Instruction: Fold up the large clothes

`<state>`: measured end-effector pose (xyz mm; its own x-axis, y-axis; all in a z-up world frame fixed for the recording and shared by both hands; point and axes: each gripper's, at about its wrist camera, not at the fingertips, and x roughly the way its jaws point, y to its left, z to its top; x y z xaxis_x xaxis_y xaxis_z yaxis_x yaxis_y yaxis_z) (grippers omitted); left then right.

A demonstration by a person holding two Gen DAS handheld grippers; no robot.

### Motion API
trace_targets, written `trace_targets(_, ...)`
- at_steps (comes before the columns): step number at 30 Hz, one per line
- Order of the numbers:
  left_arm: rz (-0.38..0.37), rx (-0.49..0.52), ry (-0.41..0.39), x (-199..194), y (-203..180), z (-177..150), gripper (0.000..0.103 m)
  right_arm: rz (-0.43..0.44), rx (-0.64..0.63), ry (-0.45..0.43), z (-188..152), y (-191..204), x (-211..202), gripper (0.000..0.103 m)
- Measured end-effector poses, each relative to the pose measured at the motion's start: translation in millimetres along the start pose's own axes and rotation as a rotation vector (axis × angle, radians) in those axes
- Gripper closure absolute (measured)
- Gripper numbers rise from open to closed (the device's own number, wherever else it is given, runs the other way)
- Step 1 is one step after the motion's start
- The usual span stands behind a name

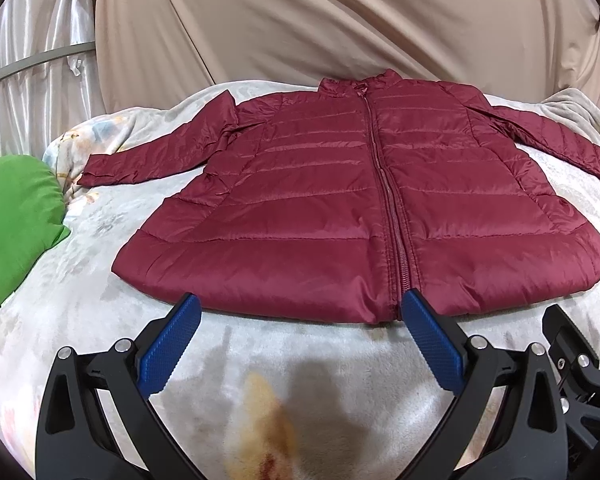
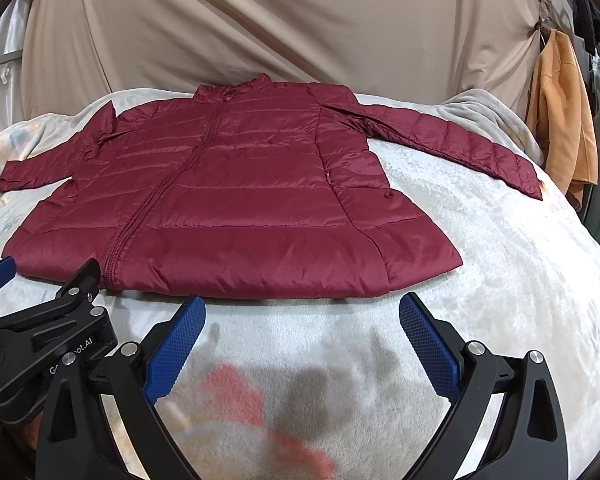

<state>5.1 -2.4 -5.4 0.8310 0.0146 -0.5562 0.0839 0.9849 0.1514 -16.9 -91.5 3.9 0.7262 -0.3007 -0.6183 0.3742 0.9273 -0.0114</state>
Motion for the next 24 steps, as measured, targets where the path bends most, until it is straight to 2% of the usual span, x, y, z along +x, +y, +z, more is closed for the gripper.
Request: trace_targets(24,-0.006,-0.004,0.009,1.6,-0.5,0.7,0.005,0.001,-0.001,0.004,-1.0,0.5,1.9,0.006)
